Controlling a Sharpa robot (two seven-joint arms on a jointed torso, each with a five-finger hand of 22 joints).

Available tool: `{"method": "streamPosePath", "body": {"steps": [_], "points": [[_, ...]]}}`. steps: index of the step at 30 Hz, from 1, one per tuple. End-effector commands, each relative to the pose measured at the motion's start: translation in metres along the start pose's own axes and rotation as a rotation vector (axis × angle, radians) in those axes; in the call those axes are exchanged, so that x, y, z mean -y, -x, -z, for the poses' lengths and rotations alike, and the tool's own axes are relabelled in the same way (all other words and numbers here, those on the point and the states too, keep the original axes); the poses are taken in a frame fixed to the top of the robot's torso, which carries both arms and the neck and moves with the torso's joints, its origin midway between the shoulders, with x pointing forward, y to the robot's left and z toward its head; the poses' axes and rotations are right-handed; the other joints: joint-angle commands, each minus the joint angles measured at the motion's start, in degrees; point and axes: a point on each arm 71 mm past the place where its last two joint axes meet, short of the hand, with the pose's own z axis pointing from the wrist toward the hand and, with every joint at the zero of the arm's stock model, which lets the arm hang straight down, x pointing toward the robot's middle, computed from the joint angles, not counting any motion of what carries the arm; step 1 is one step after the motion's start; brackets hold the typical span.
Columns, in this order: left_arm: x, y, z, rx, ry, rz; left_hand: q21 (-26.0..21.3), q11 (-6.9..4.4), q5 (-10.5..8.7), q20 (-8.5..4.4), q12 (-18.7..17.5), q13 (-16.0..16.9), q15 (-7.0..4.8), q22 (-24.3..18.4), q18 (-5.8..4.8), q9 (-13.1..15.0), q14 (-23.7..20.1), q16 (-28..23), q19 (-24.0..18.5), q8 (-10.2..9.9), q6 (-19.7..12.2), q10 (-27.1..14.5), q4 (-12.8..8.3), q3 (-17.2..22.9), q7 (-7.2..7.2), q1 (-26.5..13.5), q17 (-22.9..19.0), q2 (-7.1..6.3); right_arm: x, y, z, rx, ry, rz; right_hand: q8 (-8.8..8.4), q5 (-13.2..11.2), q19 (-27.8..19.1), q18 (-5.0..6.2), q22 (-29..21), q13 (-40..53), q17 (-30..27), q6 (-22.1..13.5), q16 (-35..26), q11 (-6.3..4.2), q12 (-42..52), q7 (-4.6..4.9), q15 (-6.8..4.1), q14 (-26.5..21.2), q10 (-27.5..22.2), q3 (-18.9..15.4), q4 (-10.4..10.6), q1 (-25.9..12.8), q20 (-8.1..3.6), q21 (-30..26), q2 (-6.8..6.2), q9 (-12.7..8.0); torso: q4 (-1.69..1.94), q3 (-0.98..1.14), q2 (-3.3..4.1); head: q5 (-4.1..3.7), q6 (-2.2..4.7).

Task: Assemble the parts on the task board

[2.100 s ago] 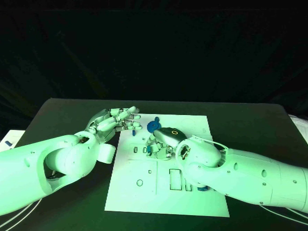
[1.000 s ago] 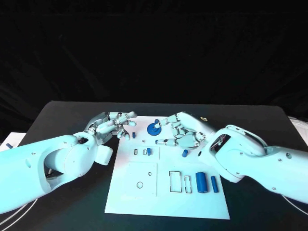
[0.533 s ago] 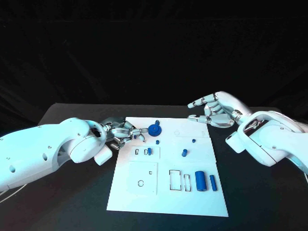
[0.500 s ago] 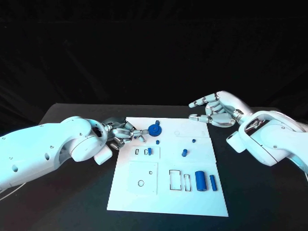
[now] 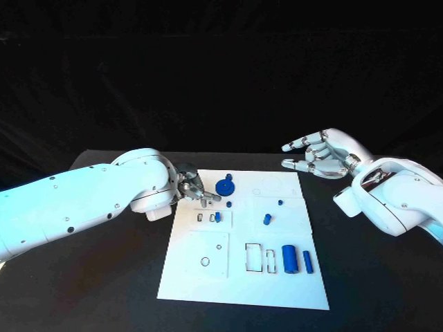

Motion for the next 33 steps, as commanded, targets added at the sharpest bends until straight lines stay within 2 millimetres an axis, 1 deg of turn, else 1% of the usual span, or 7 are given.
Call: {"method": "streamPosePath", "body": {"steps": [1, 5, 9, 15, 18, 23, 33], "points": [[-0.002, 0.001, -0.004, -0.018, 0.093, -0.100, 0.39, -0.45, -0.44, -0.35, 0.38, 0.09, -0.47, 8.84, -0.40, 0.85, 6.03, 0.17, 2.79, 0.57, -0.64, -0.02, -0.02, -0.55, -0.03, -0.46, 15.06, 0.22, 0.000, -0.002, -0.001, -0.018, 0.005, 0.002, 0.20, 0.39, 0.37, 0.59, 8.29, -0.05, 6.00, 0.42, -0.20, -0.12, -0.20, 0.12, -0.20, 3.86, -0.20, -0.01, -0.33, 0.53, -0.01, -0.29, 0.05, 0.03, 0.01, 0.04, -0.06, 0.16, -0.06], [0.003, 0.000, -0.011, -0.046, 0.108, -0.127, 0.28, -0.41, -0.52, -0.35, 0.17, -0.14, -0.45, 8.66, -0.35, 1.87, 6.03, 0.17, 2.67, 1.19, -1.40, -0.24, -0.05, -1.20, 0.01, -0.64, 15.06, 0.48, 0.000, -0.003, -0.001, -0.021, 0.005, 0.008, 0.21, 0.53, 0.29, 0.62, 8.18, -0.17, 5.89, 0.48, -0.28, -0.13, -0.37, 0.12, -0.22, 3.84, -0.30, -0.04, -0.42, 0.65, -0.03, -0.35, 0.02, 0.03, 0.12, -0.03, 0.04, 0.23, -0.19], [0.009, -0.002, -0.016, -0.061, 0.112, -0.142, 0.23, -0.39, -0.51, -0.34, 0.04, -0.29, -0.43, 8.57, -0.33, 2.24, 6.03, 0.17, 2.61, 1.37, -1.73, -0.37, -0.15, -1.35, 0.04, -0.41, 15.06, 0.53, -0.001, -0.005, -0.002, -0.026, 0.014, 0.030, 0.14, 1.95, 0.24, 0.64, 8.12, -0.33, 5.84, 0.55, -0.36, -0.17, -0.51, 0.13, -0.25, 3.83, -0.41, -0.12, -0.61, 0.91, -0.10, -0.42, 0.10, -0.03, 0.20, -0.16, 0.12, 0.20, -0.31], [0.018, -0.005, -0.023, -0.084, 0.114, -0.157, 0.20, -0.36, -0.52, -0.31, 0.03, -0.29, -0.40, 8.54, -0.32, 2.83, 6.03, 0.17, 2.58, 1.73, -2.07, -0.44, -0.24, -1.76, 0.06, -0.07, 15.06, 0.26, -0.001, -0.007, -0.003, -0.034, 0.018, 0.044, 0.09, 2.64, 0.16, 0.66, 8.01, -0.45, 5.76, 0.58, -0.44, -0.16, -0.62, 0.12, -0.27, 3.81, -0.46, -0.21, -0.58, 0.87, -0.12, -0.50, 0.16, -0.06, 0.16, -0.26, 0.21, 0.11, -0.49], [0.019, -0.005, -0.025, -0.091, 0.117, -0.162, 0.23, -0.36, -0.53, -0.31, 0.05, -0.27, -0.40, 8.60, -0.33, 2.88, 6.03, 0.17, 2.61, 1.76, -2.09, -0.43, -0.23, -1.79, 0.06, -0.07, 15.06, 0.24, -0.001, -0.007, -0.003, -0.037, 0.018, 0.047, 0.05, 3.46, 0.16, 0.66, 8.01, -0.49, 5.75, 0.62, -0.47, -0.17, -0.60, 0.12, -0.28, 3.82, -0.45, -0.26, -0.59, 0.91, -0.14, -0.52, 0.24, -0.09, 0.14, -0.27, 0.22, 0.09, -0.59], [0.021, -0.006, -0.028, -0.102, 0.120, -0.169, 0.27, -0.37, -0.52, -0.31, 0.13, -0.18, -0.40, 8.70, -0.35, 3.00, 6.03, 0.17, 2.66, 1.85, -2.10, -0.39, -0.20, -1.86, 0.05, -0.06, 15.06, 0.27, 0.000, -0.007, -0.003, -0.037, 0.015, 0.050, 0.02, 4.52, 0.19, 0.66, 8.03, -0.47, 5.73, 0.71, -0.51, -0.19, -0.48, 0.11, -0.30, 3.82, -0.38, -0.31, -0.59, 0.93, -0.16, -0.52, 0.28, -0.13, 0.45, -0.32, 0.14, -0.19, -1.01], [0.025, -0.010, -0.031, -0.140, 0.121, -0.189, 0.33, -0.38, -0.42, -0.30, 0.22, -0.09, -0.40, 8.83, -0.38, 3.43, 6.03, 0.17, 2.71, 2.11, -2.25, -0.34, -0.26, -1.88, 0.02, 0.28, 15.06, 0.55, -0.002, -0.008, -0.004, -0.025, 0.030, 0.049, 0.05, 5.67, 0.25, 0.64, 8.09, -0.33, 5.77, 0.92, -0.50, -0.24, -0.13, 0.08, -0.34, 3.85, -0.17, -0.27, -0.65, 1.06, -0.20, -0.51, 0.41, -0.14, 0.59, -0.34, 0.09, -0.04, -1.46]]}}
